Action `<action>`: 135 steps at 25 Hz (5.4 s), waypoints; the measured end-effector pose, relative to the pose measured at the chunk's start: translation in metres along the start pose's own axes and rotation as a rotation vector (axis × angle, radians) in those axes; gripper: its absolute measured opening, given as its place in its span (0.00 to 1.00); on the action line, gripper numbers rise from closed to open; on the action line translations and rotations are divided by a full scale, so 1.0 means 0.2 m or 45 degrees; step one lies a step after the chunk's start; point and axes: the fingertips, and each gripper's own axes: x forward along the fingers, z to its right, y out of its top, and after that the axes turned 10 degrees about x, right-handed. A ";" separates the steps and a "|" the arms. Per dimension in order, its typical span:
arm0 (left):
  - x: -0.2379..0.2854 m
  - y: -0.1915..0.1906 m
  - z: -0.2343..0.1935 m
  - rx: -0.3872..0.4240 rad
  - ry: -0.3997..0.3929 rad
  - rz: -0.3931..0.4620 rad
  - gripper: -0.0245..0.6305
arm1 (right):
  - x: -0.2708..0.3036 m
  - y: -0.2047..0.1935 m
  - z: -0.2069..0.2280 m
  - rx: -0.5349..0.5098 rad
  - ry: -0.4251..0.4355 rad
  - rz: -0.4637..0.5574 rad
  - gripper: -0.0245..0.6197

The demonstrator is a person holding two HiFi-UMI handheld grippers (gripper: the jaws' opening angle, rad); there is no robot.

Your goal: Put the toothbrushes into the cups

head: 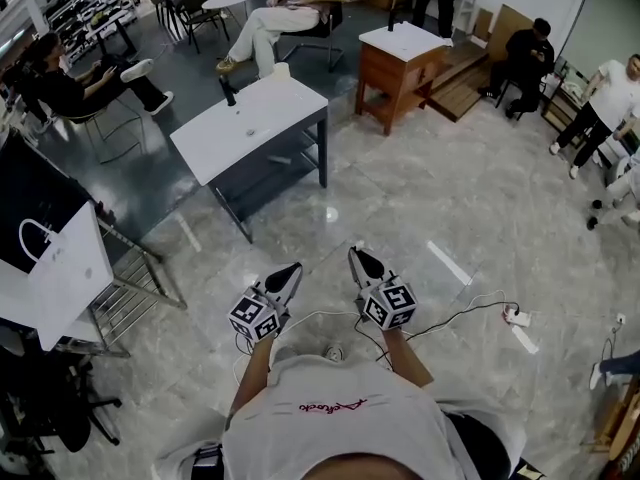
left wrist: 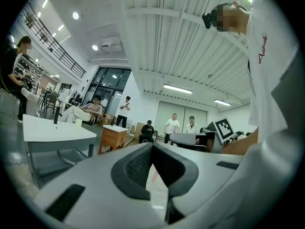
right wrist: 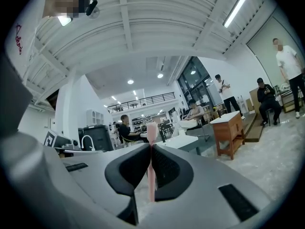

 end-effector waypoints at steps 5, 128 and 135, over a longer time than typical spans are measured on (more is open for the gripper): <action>0.09 0.00 0.06 0.009 -0.031 -0.011 0.06 | -0.06 -0.02 0.07 0.018 -0.009 -0.013 0.05; 1.27 0.12 -2.16 -0.076 -0.113 0.085 0.06 | 2.31 0.28 0.80 -0.057 -0.018 -0.090 0.05; 1.32 0.14 -2.26 -0.053 -0.088 0.102 0.06 | 2.40 0.30 0.85 -0.063 -0.004 -0.083 0.05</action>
